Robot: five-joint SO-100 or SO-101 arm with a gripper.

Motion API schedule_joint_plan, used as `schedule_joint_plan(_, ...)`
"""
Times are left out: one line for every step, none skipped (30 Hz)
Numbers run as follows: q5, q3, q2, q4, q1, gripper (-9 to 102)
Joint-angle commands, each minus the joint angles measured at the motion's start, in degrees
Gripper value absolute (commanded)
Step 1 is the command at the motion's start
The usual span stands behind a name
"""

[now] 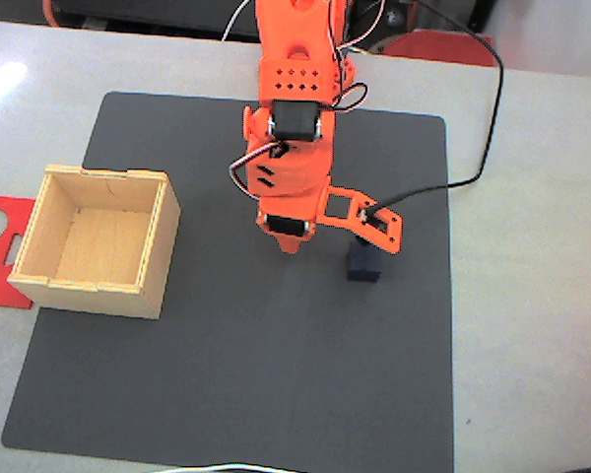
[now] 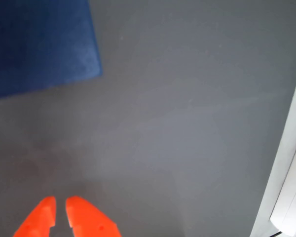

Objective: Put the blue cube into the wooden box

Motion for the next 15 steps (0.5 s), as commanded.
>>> schedule_joint_plan(0.35,-2.99,0.18,-0.7,-1.14,2)
schedule_joint_plan(0.18,-3.25,0.18,-0.62,-1.76,6)
schedule_joint_plan(-0.09,-3.6,0.18,-0.35,-2.46,11)
schedule_joint_plan(-0.09,-3.96,0.18,-0.09,-3.16,17)
schedule_joint_plan(0.0,-4.48,0.18,0.35,-3.96,20)
schedule_joint_plan(0.18,-4.83,0.18,0.7,-4.66,21)
schedule_joint_plan(0.35,-5.27,0.18,1.05,-5.36,23)
schedule_joint_plan(0.44,-5.62,0.18,1.41,-6.06,25)
schedule_joint_plan(0.53,-5.98,0.18,1.67,-6.77,26)
schedule_joint_plan(0.79,-6.15,0.18,1.85,-7.38,26)
schedule_joint_plan(1.05,-6.24,0.18,1.85,-8.0,27)
schedule_joint_plan(1.32,-6.24,0.18,1.85,-8.44,27)
schedule_joint_plan(1.58,-6.24,0.0,1.93,-9.05,28)
schedule_joint_plan(1.85,-6.24,-0.26,2.02,-9.49,28)
schedule_joint_plan(2.02,-6.24,-0.53,2.2,-9.93,28)
